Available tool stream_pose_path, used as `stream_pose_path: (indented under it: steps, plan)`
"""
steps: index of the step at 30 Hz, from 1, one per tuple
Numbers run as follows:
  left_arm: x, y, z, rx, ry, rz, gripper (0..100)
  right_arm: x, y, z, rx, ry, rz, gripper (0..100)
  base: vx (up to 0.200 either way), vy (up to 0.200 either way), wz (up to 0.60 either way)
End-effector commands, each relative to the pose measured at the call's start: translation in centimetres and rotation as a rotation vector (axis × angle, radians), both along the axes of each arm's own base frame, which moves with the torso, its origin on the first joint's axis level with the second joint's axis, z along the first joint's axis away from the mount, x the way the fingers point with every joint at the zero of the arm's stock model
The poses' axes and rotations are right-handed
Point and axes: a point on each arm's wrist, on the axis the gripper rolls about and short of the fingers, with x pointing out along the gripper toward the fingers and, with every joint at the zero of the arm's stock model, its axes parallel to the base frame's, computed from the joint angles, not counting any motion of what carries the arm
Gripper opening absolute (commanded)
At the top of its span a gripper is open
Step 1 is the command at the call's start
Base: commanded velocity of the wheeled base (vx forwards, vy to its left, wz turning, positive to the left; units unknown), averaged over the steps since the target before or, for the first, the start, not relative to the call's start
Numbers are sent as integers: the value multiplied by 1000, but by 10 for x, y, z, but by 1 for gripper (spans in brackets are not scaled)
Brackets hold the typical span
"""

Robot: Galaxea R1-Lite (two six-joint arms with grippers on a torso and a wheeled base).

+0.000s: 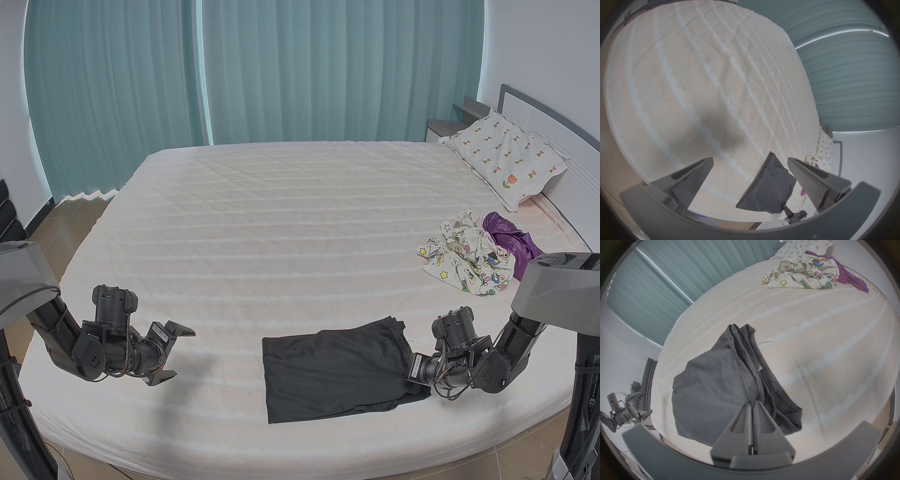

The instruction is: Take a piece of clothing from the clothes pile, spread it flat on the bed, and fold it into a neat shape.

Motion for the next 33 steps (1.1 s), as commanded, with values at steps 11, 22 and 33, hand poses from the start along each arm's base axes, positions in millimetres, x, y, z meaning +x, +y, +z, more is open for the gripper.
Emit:
stream_pose_path:
  steps: [11,22,33]
  plan:
    - [0,0,0,0,1,0,100,-11,-12,7,0,15,0,0,0,0,0]
    - [0,-1,0,0,1,-4,100,20,-22,33,76,-105,-38,100,0,0,0]
    - [0,-2,-1,3,2,-3,100,93,-2,-15,175,-119,-85,100,0,0,0]
